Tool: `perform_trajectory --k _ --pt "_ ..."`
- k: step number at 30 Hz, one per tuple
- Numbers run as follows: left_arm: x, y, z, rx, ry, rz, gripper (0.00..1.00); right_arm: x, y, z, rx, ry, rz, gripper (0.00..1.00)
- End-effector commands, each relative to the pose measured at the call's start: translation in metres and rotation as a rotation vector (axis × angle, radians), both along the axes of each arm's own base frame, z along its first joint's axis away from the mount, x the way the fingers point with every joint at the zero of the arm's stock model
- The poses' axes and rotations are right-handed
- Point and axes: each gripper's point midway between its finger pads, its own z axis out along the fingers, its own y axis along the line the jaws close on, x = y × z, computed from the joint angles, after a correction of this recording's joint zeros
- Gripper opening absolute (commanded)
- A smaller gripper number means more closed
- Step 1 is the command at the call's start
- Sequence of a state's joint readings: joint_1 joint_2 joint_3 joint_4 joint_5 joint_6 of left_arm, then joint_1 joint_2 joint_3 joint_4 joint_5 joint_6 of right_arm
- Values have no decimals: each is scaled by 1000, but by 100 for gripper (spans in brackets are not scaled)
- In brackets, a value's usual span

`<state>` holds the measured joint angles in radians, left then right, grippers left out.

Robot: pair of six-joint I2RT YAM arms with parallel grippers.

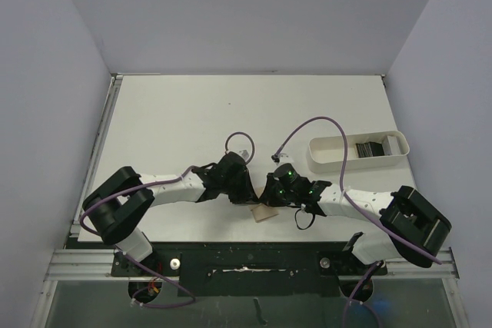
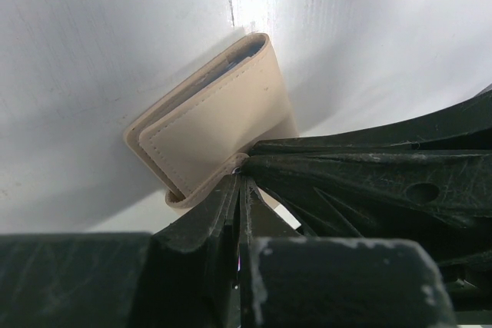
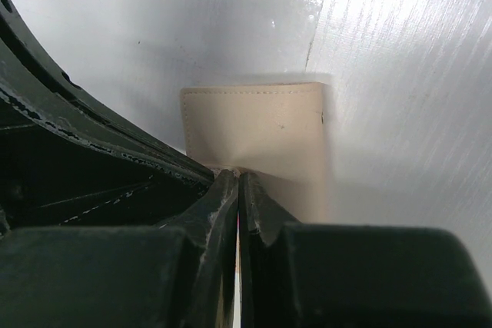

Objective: Put the credit cards into the card holder
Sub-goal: Close the card holder at the center of the board.

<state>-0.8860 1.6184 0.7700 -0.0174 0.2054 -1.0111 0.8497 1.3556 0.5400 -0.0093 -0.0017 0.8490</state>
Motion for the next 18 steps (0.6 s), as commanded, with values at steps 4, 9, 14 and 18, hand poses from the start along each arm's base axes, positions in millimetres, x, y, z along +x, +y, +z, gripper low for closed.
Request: perform_trajectory --k 4,9,14,18 --pt "4 -3 -4 57 -43 -15 0 4 1 4 10 -18 -3 0" --pt "1 -1 -8 80 -39 -19 0 2 -1 2 8 -15 -5 0" --pt "-4 1 -15 119 -29 -26 0 1 -2 -1 7 -9 -8 0" --pt "-13 7 -24 166 -6 -33 0 0 -2 -1 7 -10 -4 0"
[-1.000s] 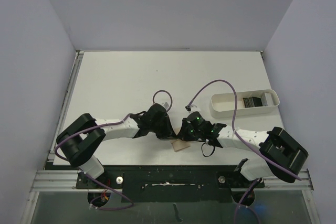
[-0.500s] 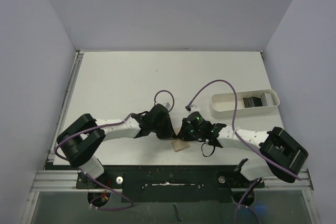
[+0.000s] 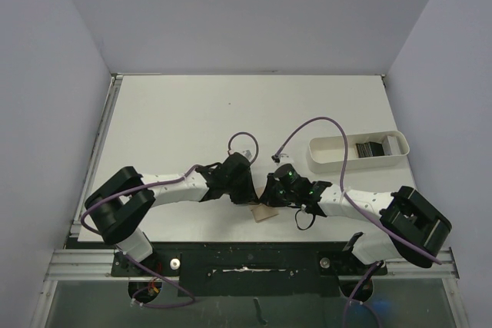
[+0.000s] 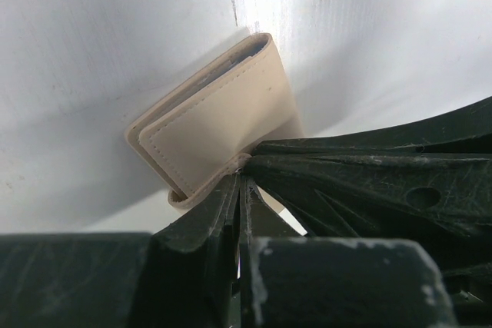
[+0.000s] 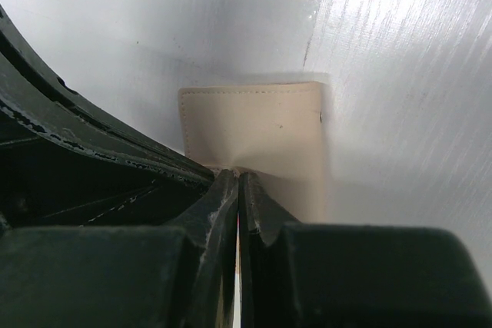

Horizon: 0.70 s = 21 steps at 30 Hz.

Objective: Put the credit cards into the card holder
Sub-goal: Close the card holder at the center of the board.

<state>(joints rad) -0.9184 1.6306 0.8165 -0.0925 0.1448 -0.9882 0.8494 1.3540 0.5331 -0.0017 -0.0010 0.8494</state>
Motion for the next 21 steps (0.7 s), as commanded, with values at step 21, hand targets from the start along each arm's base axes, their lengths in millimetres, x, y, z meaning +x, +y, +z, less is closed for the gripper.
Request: perform_trajectory --k 21 --pt "-31 19 -51 222 86 -37 0 -1 1 10 10 -25 -3 5"
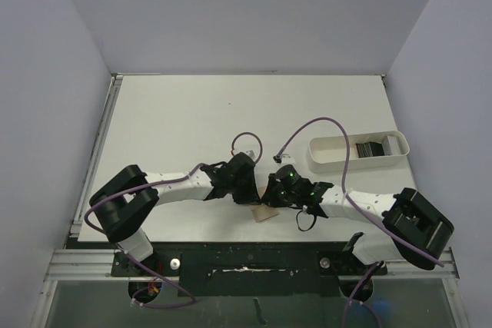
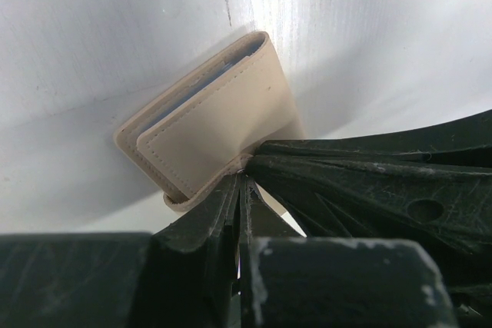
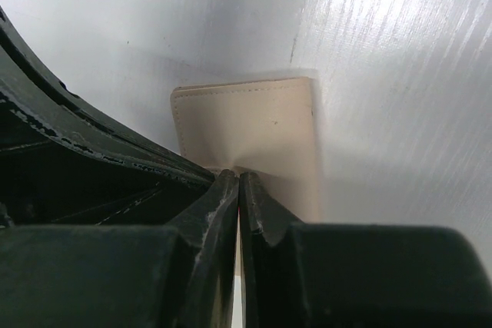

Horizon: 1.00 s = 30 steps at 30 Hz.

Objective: Put the credit cards into the card holder
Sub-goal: Close the card holder at the center of the board.

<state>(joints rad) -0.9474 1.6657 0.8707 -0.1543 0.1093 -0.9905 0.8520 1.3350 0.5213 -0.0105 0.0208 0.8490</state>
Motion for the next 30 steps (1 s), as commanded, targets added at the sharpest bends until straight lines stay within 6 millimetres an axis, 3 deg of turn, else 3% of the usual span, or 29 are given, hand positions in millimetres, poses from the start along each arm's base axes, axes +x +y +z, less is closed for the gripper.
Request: perform_trajectory --k 1,9,15,25,30 --pt "-29 25 -47 173 81 -28 0 1 7 15 33 -18 7 7" --pt "-26 30 -45 213 82 -16 0 10 10 32 108 -24 -26 13" --pt "-24 31 -44 223 81 -13 0 8 13 29 122 -1 -23 13" --pt "-15 32 -40 231 126 15 0 5 1 14 63 23 -46 13" --pt "-11 36 -36 276 123 21 0 4 -4 17 51 9 -47 13"
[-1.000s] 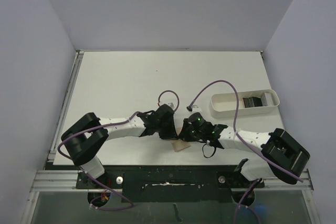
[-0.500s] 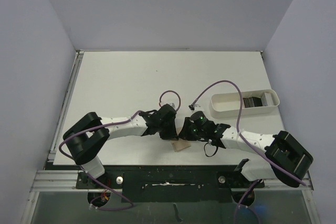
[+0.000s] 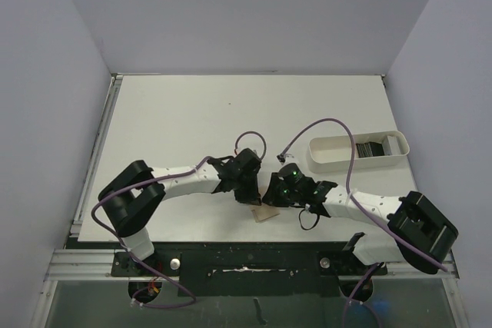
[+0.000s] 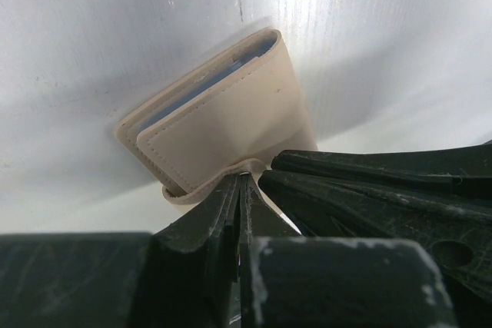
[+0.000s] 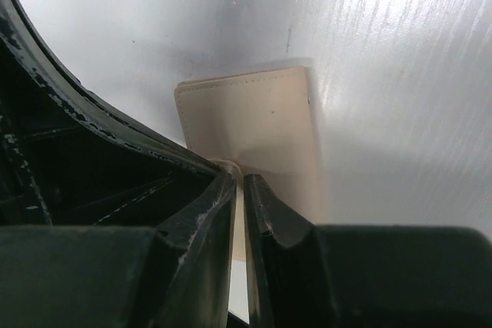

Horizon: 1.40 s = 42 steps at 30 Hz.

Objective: Put the credit cards into the card holder
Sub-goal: Close the card holder at the center of the board, then reset both arms

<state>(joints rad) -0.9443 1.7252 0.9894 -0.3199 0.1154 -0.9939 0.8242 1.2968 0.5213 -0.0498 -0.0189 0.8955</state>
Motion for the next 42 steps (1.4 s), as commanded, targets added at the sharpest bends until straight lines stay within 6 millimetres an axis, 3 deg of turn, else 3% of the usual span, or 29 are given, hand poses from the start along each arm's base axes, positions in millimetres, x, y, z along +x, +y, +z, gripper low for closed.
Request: perform_trajectory --k 1,5,11,16,17,18,21,25,32,38,42 --pt "-10 35 -32 183 48 20 0 6 -2 12 8 -43 -12 13" --pt "1 25 3 110 -13 46 5 10 -4 34 14 -91 -12 18" --pt "36 21 94 -64 -199 131 23 19 -17 89 24 -207 -48 40" --pt "54 46 162 -155 -373 220 36 24 -36 135 10 -304 -94 61" --pt "56 52 174 -164 -405 234 53 24 -40 144 7 -322 -104 69" --pt "57 59 187 -171 -438 246 60 25 -44 154 5 -343 -111 79" --pt "58 78 222 -185 -528 275 65 26 -55 182 8 -395 -137 98" --pt "51 99 266 -239 -644 280 68 24 -71 217 16 -459 -182 98" --pt "33 119 287 -352 -754 271 71 19 -102 258 28 -554 -267 98" --pt "25 136 274 -363 -744 327 72 16 -108 251 44 -554 -299 98" --pt "25 148 255 -330 -719 391 73 16 -103 242 73 -549 -292 98"
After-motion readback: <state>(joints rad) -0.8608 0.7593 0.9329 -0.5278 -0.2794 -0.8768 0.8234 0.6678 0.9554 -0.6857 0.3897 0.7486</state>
